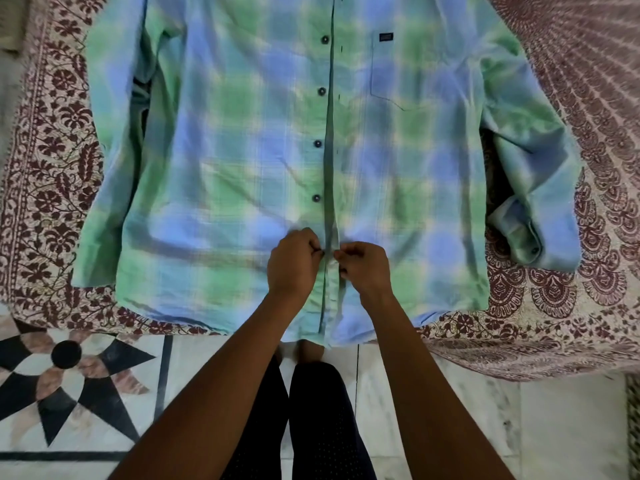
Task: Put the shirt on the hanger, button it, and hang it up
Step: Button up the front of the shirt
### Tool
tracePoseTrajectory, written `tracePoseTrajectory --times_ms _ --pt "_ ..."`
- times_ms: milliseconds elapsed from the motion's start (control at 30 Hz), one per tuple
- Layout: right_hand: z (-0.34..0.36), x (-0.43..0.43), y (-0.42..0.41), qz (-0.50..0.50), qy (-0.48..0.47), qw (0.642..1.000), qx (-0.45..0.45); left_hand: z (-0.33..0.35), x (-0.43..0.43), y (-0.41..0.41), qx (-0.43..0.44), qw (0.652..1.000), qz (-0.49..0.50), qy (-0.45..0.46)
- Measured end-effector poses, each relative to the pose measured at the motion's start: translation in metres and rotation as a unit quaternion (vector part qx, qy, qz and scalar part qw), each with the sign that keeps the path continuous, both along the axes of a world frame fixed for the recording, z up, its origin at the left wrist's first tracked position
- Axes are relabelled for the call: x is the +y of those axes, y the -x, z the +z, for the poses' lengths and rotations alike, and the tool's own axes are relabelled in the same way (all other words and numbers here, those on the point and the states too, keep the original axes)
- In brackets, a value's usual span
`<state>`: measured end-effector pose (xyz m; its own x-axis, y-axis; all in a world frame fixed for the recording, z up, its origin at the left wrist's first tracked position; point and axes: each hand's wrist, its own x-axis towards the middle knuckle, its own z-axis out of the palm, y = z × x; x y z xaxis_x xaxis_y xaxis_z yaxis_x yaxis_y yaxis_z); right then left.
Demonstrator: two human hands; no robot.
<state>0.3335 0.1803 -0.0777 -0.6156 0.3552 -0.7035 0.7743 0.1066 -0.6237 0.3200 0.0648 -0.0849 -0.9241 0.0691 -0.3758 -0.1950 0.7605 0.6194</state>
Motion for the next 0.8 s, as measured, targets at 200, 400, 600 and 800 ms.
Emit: tracePoseTrajectory --times_ms 200,400,600,800 --pt "0.0 -0.011 0.0 -0.004 -0.03 0.996 0.08 0.001 0.002 0.007 -0.038 0.998 0.038 -0.033" --pt "-0.001 -0.019 -0.003 -0.014 -0.07 0.987 0.141 -0.002 -0.006 0.019 -0.125 0.978 0.099 -0.136" --pt "-0.011 -0.022 -0.007 -0.064 -0.053 0.987 0.135 -0.001 -0.008 0.023 -0.166 0.963 0.111 -0.183" --pt "-0.01 -0.026 -0.011 -0.071 -0.069 0.981 0.165 -0.001 -0.006 0.027 -0.162 0.969 0.102 -0.156"
